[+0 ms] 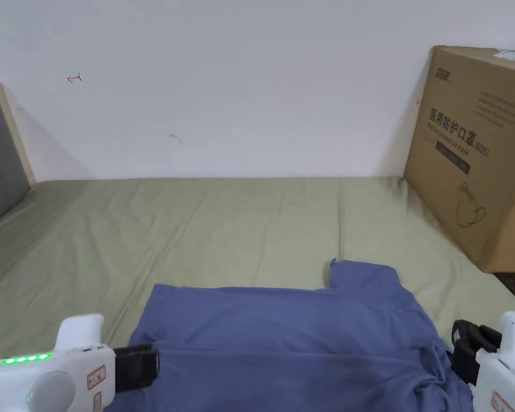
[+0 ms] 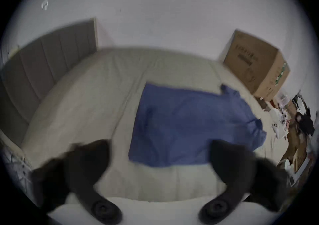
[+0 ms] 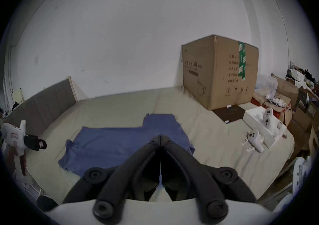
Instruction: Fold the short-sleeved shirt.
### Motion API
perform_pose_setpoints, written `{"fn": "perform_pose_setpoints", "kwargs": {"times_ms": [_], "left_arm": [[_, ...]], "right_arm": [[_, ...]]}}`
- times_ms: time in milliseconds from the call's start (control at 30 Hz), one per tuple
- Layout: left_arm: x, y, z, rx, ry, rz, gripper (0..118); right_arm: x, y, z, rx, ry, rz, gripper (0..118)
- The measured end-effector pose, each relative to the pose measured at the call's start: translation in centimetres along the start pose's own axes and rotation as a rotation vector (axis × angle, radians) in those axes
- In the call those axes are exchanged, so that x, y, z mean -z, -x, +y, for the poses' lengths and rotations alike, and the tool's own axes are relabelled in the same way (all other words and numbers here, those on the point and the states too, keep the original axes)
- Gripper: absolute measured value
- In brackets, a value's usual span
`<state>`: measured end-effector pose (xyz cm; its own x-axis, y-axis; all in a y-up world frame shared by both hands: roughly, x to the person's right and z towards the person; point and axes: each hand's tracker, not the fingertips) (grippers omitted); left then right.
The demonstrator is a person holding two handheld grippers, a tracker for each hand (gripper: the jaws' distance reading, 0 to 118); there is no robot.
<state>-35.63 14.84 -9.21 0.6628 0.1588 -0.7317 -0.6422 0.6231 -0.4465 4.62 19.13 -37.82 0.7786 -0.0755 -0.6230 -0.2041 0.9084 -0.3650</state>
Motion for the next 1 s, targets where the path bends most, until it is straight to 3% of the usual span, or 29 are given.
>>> {"fn": "perform_pose_setpoints", "kwargs": {"times_ms": [33, 200, 333, 367, 400, 433, 467, 533, 567, 700, 800, 833, 867, 900, 1000], "left_arm": [[0.9, 0.8, -0.1, -0.018, -0.026, -0.015, 113], [8.1, 3.4, -1.0, -0.059, 0.137, 0.08, 112], [11.9, 4.2, -1.7, -0.093, 0.221, 0.09, 95], [12.4, 4.1, -1.9, -0.088, 0.238, 0.104, 93], [12.3, 3.8, -2.1, -0.061, 0.218, 0.124, 82], [11.9, 3.4, -2.1, -0.029, 0.184, 0.138, 53], [11.4, 2.6, -2.4, 0.012, 0.148, 0.165, 32], [10.4, 1.6, -2.2, 0.074, 0.091, 0.163, 3], [10.0, 1.2, -2.3, 0.098, 0.07, 0.194, 3], [8.9, 0.2, -1.9, 0.106, 0.067, 0.162, 3], [8.2, 0.9, -2.0, 0.057, 0.066, 0.151, 3], [8.2, 1.1, -1.9, 0.04, 0.073, 0.143, 3], [7.7, 1.1, -1.9, 0.025, 0.077, 0.14, 3], [7.5, 1.1, -2.0, 0.014, 0.081, 0.137, 3], [6.6, 0.6, -2.2, 0.008, 0.079, 0.136, 3]], "right_arm": [[0.5, -0.2, -0.5, -0.002, 0.02, -0.007, 0], [3.6, -1.4, -3.0, 0.017, 0.136, -0.044, 0], [6.1, -2.1, -4.9, 0.015, 0.216, -0.077, 0], [6.9, -2.3, -5.4, 0.026, 0.239, -0.083, 8], [7.6, -2.6, -5.9, 0.031, 0.271, -0.098, 25], [8.3, -2.7, -6.3, 0.027, 0.301, -0.107, 68], [9.3, -2.9, -6.6, 0.028, 0.34, -0.115, 89], [11.2, -3.6, -7.4, 0.032, 0.448, -0.118, 106], [12.2, -3.9, -7.8, 0.027, 0.483, -0.123, 118], [15.2, -5.3, -8.6, 0.044, 0.516, -0.178, 118], [17.9, -7.2, -9.4, 0.147, 0.613, -0.158, 112], [18.4, -7.5, -9.5, 0.188, 0.646, -0.135, 98], [18.5, -7.5, -9.5, 0.209, 0.657, -0.12, 95], [18.1, -7.1, -9.0, 0.169, 0.636, -0.157, 86], [16.0, -5.9, -7.5, 0.016, 0.58, -0.11, 13]]}}
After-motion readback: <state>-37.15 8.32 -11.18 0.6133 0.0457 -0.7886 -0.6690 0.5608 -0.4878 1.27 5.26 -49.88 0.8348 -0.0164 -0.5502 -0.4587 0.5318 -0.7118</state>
